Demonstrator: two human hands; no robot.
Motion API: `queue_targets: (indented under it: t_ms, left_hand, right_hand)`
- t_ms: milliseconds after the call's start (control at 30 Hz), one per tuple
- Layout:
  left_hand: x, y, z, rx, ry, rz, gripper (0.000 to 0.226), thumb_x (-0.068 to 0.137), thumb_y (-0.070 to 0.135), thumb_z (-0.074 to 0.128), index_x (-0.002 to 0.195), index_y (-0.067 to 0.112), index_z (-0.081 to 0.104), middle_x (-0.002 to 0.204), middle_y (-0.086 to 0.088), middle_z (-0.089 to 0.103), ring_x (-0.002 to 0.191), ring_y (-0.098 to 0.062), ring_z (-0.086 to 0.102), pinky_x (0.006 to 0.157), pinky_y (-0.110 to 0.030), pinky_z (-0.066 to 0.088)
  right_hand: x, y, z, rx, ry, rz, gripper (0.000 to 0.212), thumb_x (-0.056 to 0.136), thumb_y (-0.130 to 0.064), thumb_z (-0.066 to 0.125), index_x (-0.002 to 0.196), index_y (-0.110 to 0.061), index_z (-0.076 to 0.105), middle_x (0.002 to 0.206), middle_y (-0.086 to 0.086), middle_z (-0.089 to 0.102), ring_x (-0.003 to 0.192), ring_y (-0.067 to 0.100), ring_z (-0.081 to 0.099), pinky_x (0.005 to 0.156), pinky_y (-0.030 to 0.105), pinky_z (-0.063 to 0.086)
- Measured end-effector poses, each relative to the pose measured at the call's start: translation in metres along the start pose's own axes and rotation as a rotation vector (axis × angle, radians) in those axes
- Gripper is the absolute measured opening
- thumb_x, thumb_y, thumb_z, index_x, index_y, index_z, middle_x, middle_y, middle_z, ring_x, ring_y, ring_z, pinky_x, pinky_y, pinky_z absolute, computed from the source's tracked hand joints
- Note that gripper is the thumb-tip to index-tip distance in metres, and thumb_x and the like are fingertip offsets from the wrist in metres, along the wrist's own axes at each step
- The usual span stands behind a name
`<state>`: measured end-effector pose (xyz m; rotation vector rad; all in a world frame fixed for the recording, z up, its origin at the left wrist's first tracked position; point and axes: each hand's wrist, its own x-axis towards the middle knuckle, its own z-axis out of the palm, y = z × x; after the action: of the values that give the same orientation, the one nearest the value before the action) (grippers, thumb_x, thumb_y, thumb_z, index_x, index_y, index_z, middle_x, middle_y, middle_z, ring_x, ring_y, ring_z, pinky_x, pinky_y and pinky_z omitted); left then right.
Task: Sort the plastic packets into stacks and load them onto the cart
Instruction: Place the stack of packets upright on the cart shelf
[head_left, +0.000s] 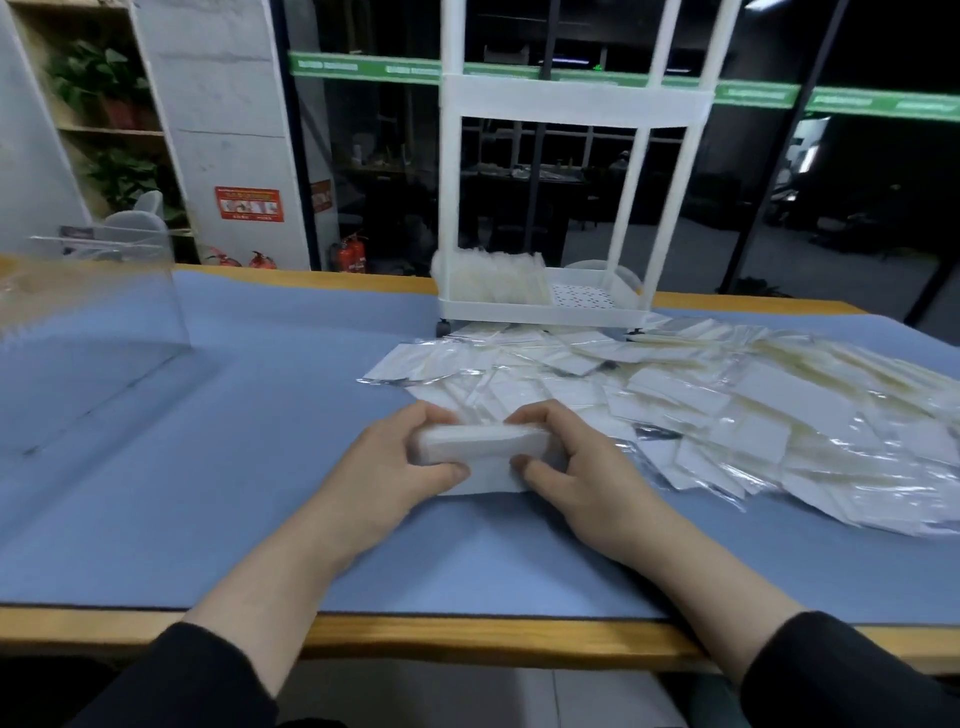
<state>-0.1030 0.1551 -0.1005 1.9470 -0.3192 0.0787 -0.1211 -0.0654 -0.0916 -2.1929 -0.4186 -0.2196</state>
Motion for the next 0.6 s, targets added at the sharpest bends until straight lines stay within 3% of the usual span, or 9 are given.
queue_targets:
  t_ms: [200, 300, 400, 500, 600]
  left_hand:
    - [0.002, 0.033, 0.036, 0.198, -0.053, 0.080, 0.027, 0.081, 0.022, 0.082, 0.098, 0.034, 0.064, 0.079, 0.020, 0.066, 0.067, -0.002, 0.056, 0.058, -0.012, 0.039]
    - [0.010, 0.051, 0.070, 0.136, -0.030, 0.130, 0.025, 0.081, 0.018, 0.081, 0.094, 0.033, 0.064, 0.073, 0.016, 0.065, 0.061, -0.005, 0.053, 0.054, -0.015, 0.037]
    - [0.016, 0.064, 0.108, 0.066, -0.061, 0.154, 0.027, 0.081, 0.016, 0.081, 0.093, 0.031, 0.062, 0.072, 0.018, 0.064, 0.059, -0.002, 0.052, 0.054, -0.014, 0.038]
    - [0.021, 0.075, 0.141, 0.035, -0.088, 0.169, 0.026, 0.081, 0.016, 0.080, 0.091, 0.031, 0.061, 0.079, 0.013, 0.065, 0.063, -0.002, 0.053, 0.058, -0.019, 0.039]
    - [0.028, 0.082, 0.163, 0.027, -0.139, 0.182, 0.028, 0.083, 0.013, 0.079, 0.093, 0.032, 0.060, 0.080, 0.007, 0.064, 0.064, 0.001, 0.054, 0.057, -0.017, 0.040]
  right_hand:
    - [-0.021, 0.006, -0.040, -0.043, 0.052, 0.004, 0.034, 0.093, -0.022, 0.064, 0.110, -0.049, 0.053, 0.103, -0.004, 0.063, 0.087, 0.007, 0.053, 0.082, 0.022, 0.044]
    - [-0.034, 0.015, -0.072, -0.052, 0.132, 0.015, 0.037, 0.093, -0.020, 0.067, 0.120, -0.043, 0.056, 0.108, -0.008, 0.064, 0.091, 0.004, 0.053, 0.084, 0.018, 0.044]
    - [-0.055, 0.032, -0.110, -0.062, 0.167, 0.002, 0.048, 0.093, -0.033, 0.069, 0.136, -0.039, 0.050, 0.123, -0.019, 0.059, 0.111, -0.004, 0.054, 0.098, 0.014, 0.042]
    - [-0.077, 0.065, -0.153, -0.120, 0.318, 0.026, 0.046, 0.094, -0.048, 0.058, 0.137, -0.034, 0.051, 0.127, -0.018, 0.059, 0.122, 0.000, 0.054, 0.108, 0.025, 0.043]
    - [-0.089, 0.103, -0.195, -0.394, 0.462, 0.143, 0.037, 0.096, -0.040, 0.061, 0.132, -0.031, 0.056, 0.130, -0.014, 0.056, 0.122, 0.003, 0.052, 0.107, 0.034, 0.043]
